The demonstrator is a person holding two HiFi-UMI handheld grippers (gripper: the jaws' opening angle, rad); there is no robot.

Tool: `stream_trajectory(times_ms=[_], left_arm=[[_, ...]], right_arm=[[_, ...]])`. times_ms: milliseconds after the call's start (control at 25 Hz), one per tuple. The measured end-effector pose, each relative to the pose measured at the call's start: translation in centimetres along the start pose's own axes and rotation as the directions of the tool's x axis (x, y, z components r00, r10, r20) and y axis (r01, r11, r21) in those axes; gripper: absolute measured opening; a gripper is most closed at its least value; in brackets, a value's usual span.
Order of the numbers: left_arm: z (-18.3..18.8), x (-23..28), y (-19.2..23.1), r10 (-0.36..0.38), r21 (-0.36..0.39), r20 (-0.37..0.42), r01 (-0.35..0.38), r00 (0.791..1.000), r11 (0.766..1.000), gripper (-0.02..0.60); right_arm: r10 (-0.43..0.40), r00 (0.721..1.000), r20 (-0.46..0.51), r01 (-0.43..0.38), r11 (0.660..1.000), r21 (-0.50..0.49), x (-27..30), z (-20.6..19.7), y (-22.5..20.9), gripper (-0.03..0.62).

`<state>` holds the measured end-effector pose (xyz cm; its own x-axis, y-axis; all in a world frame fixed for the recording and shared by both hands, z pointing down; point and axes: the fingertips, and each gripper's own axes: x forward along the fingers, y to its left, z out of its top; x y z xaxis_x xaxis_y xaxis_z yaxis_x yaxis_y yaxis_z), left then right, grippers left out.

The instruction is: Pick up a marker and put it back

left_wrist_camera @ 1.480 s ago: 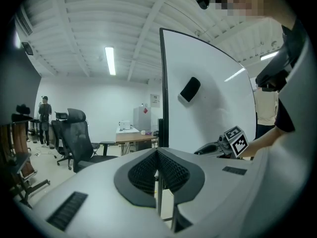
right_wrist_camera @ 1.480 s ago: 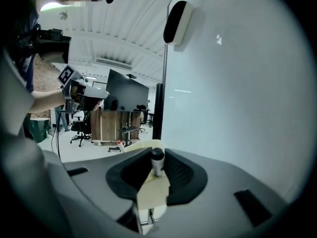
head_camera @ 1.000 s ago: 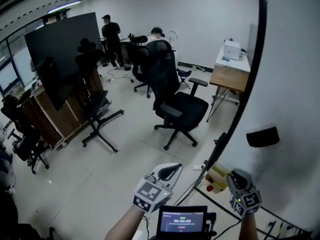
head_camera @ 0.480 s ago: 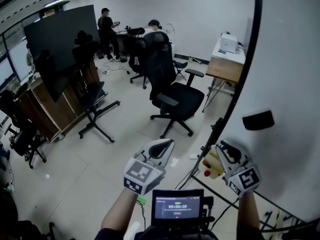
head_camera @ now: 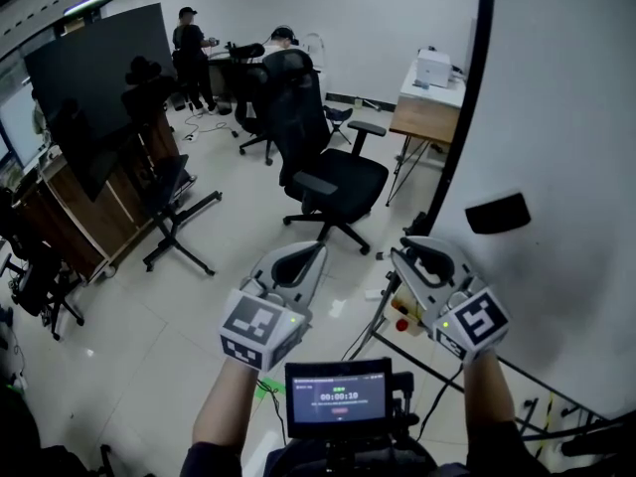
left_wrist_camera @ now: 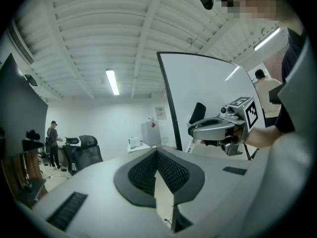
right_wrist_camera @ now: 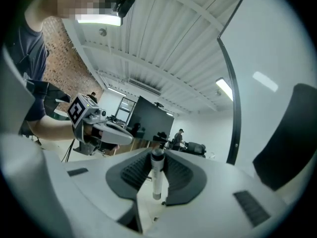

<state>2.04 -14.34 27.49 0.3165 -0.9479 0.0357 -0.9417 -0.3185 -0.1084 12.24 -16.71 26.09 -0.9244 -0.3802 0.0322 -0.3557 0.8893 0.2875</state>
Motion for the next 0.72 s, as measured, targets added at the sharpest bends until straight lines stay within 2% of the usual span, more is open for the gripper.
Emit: stream_trajectory(times_ms=[200,360,720], left_arm=[[2.9,-0.6,0.3,-0.002,0.033,0.042,0.000,0.999,0.999,0.000],[3.8,-1.4,0.3,-0.005,0.024,0.055,0.004,0.998,1.000,0.000],[3.6,-2.1,0.6,0.027,-0.001,0.038,-0.027,0.999,1.000,0.000]], right_arm=[[0.022,0.999,0.037,-0.022,1.000,0.007,0.0,3.3,0.4,0.092],[0.036,0.998,0.055,-0.036,0.999,0.005,0.5,4.5,1.3,0.092],[0.098,0.995,0.028,-0.098,0.995,0.030,1.0,3.9,2.5,0.092]])
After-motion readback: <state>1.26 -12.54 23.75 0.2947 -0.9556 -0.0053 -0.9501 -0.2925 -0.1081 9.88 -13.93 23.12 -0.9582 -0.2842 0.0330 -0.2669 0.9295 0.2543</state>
